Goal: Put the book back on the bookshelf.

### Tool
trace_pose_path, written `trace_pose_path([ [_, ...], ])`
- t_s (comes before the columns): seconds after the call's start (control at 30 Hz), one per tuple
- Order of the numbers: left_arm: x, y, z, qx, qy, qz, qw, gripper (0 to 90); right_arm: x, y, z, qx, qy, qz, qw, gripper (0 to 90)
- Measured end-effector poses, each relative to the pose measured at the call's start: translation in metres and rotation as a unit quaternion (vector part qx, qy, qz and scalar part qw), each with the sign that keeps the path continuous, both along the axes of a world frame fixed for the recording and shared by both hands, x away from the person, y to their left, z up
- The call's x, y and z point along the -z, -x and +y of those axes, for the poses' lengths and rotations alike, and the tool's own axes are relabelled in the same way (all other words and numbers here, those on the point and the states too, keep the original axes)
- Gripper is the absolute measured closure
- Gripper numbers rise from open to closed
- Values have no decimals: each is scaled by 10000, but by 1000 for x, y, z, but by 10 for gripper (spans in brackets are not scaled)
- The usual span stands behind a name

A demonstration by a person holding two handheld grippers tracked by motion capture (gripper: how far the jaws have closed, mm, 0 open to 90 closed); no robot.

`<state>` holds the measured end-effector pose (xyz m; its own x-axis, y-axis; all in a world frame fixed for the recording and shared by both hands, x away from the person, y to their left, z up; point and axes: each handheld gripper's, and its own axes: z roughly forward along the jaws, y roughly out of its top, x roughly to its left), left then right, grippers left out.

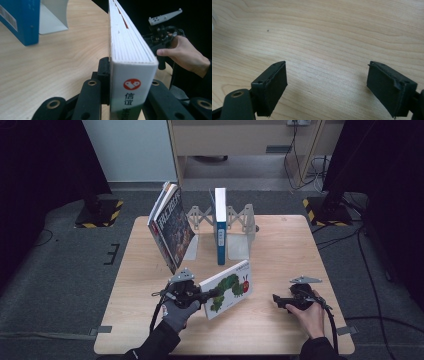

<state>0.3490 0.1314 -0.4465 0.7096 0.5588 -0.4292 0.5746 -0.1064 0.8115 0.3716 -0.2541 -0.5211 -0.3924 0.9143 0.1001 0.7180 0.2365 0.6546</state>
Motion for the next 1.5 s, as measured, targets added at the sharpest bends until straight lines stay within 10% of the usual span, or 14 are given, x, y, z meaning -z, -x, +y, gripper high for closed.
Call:
trace_pose_path([
  [0.67,-31,-33,-22,-667,-159,-571,9960,747,15,1,1,-2,337,-344,9988,46],
  [1.5,-38,-71,-55,-1556,-381,-1166,9802,746,18,0,2,169,329,-495,9981,15],
])
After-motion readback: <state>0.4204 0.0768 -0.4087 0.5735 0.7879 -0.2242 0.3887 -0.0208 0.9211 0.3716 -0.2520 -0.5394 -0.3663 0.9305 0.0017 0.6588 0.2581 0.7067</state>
